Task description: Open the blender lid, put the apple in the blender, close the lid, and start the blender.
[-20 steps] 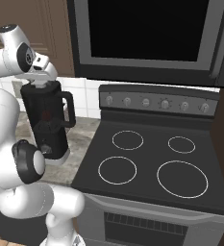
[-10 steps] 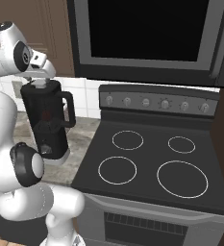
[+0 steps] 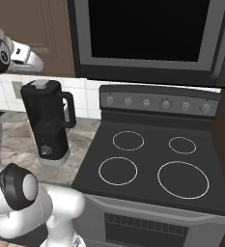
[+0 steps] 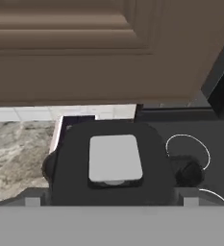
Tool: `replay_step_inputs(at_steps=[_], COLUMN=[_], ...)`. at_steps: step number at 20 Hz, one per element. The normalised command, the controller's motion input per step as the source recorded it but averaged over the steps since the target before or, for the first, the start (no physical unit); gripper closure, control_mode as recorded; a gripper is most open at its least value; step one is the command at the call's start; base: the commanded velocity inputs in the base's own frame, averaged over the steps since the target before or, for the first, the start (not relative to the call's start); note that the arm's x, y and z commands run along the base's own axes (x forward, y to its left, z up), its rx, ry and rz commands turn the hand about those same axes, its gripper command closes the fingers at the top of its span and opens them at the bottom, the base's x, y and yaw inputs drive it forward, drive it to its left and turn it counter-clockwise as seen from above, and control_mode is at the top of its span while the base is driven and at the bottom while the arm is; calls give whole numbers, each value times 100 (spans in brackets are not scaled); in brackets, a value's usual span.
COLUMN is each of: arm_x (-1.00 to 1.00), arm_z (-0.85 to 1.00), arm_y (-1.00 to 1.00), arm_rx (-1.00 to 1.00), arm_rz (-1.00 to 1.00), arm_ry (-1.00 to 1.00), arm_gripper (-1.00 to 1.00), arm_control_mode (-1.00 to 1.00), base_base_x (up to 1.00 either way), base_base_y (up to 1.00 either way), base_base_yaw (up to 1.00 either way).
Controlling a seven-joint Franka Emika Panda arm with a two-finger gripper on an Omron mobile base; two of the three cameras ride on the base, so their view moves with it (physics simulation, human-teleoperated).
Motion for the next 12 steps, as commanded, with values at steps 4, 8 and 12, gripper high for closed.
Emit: replay_step_inputs(at_steps=[4,8,12], arm_x=[-100,-100,-100], arm_z=[-38,-96,-100], arm_y=[2,12,10], arm_rx=[-2,-13,-18], arm_rz=[-12,-23,-32], arm_ry=[-20,-13,-15], arm_gripper=[-100,-100,-100], arm_control_mode=[-100,-100,-100], base_base_x=[0,0,0], base_base_y=[0,0,0], base_base_yaw=[0,0,0])
